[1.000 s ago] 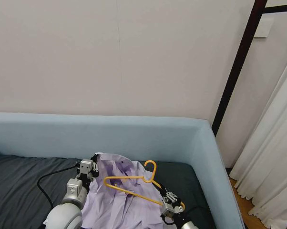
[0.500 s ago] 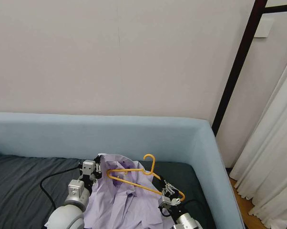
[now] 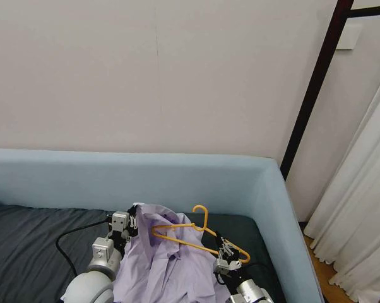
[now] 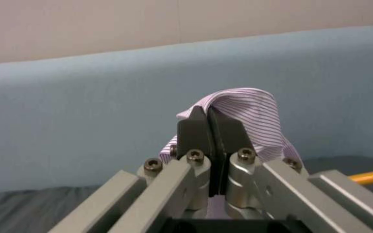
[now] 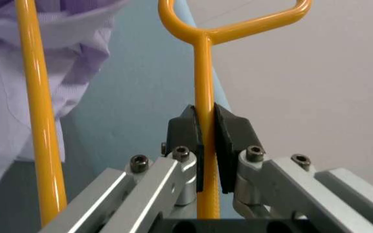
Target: Pick up the clothes from the sofa and hang them on the clothes hanger.
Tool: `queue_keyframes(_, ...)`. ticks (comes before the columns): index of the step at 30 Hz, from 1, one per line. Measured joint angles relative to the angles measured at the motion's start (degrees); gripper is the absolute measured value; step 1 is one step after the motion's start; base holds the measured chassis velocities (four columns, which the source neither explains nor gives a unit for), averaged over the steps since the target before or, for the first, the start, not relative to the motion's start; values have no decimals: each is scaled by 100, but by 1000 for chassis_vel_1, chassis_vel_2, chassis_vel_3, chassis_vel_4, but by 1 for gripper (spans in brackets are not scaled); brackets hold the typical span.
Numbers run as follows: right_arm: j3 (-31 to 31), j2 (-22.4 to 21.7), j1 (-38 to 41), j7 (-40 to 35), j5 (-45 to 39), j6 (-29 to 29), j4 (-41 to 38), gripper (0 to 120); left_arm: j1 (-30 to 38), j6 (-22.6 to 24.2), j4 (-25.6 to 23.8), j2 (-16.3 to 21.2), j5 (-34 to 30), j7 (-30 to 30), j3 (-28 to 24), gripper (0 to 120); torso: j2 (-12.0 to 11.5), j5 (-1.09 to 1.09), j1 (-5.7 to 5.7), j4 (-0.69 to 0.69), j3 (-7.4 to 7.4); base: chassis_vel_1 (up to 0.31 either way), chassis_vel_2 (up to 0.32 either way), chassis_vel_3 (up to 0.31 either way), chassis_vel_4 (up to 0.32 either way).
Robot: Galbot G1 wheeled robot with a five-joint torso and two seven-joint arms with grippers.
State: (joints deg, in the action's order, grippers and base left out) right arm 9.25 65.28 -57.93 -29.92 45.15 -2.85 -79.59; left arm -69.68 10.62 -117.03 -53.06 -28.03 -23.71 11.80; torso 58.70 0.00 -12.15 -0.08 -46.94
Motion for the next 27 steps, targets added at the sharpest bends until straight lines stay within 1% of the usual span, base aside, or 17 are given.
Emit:
queue_keyframes(4, 127, 89, 76, -23, -147, 4, 63, 5, 13, 2, 7, -93, -1, -12, -79, 0, 0, 0, 0, 0, 0, 0, 0, 0, 0)
queue_keyframes(8, 310, 300, 226, -58, -340, 22, 302, 5, 103, 3, 117, -361, 17, -32, -340, 0, 0, 0, 0, -1, 0, 0, 0, 0, 0)
queue_keyframes(14, 377, 537, 356, -113, -417, -1, 474, 5, 215, 1, 272, -544, 90, -34, -611, 0, 0, 0, 0, -1, 0, 0, 0, 0, 0)
queue_keyframes(20, 346, 684, 495, -128, -474, 8, 642, 5, 153, -5, 251, -649, 183, -34, -763, 0, 0, 0, 0, 0, 0, 0, 0, 0, 0)
queue_keyframes(23, 327, 680, 555, -128, -587, 13, 672, 5, 91, -7, 226, -634, 239, -31, -839, 0, 0, 0, 0, 0, 0, 0, 0, 0, 0)
queue_keyframes(27, 311, 624, 572, -130, -753, 1, 579, 5, 100, -53, 329, -621, 299, -22, -914, 0, 0, 0, 0, -1, 0, 0, 0, 0, 0)
